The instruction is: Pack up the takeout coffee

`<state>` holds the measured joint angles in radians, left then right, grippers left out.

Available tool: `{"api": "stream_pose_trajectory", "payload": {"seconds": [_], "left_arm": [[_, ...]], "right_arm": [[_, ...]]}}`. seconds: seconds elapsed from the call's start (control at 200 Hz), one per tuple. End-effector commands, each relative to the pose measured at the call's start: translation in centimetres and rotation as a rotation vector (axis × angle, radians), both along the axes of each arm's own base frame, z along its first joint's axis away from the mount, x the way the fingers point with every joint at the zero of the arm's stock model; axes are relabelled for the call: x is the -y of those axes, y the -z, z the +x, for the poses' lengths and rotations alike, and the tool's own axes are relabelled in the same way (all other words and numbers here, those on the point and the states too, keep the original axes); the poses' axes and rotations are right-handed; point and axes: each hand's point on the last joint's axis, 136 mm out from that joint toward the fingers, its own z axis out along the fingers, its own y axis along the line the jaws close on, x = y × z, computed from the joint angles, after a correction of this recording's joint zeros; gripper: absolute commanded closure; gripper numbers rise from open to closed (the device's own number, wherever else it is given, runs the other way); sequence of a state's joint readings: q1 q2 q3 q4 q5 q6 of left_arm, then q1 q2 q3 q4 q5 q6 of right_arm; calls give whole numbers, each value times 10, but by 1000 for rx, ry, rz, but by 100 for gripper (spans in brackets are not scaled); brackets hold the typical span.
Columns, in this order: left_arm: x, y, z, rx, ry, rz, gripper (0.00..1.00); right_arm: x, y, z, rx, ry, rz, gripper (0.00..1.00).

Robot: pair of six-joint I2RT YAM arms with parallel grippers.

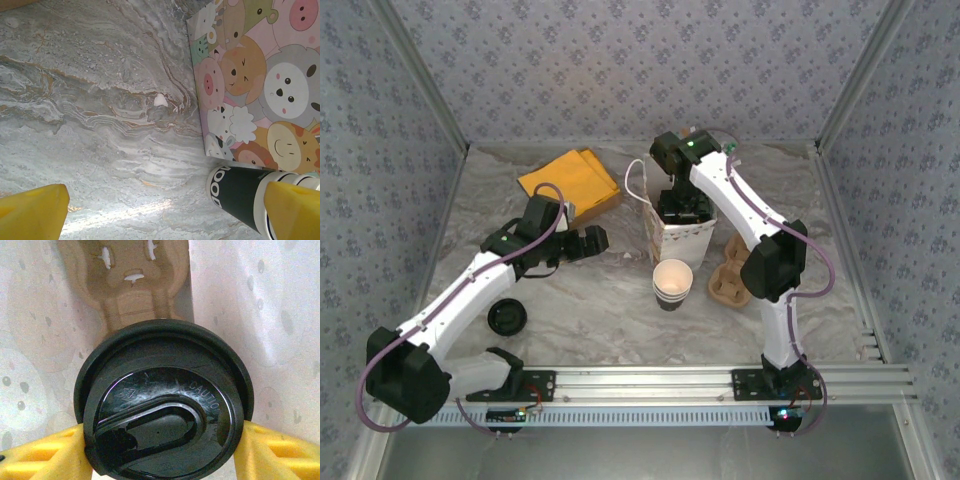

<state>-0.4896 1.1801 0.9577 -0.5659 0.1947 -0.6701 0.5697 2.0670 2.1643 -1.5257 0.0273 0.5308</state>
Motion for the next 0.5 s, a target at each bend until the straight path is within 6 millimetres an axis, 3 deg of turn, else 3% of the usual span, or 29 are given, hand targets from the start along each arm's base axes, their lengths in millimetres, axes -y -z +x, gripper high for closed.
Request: {"api": "stream_pose_trajectory", "payload": {"seconds": [0.0, 0.495], "left_arm": [[0, -8, -2, 17, 10, -15, 0], [-1, -7, -5, 11, 7, -17, 0]], "right_arm": [[0, 4, 0, -9, -9, -9, 33], [-6, 13, -8, -31, -7, 7, 33]]}}
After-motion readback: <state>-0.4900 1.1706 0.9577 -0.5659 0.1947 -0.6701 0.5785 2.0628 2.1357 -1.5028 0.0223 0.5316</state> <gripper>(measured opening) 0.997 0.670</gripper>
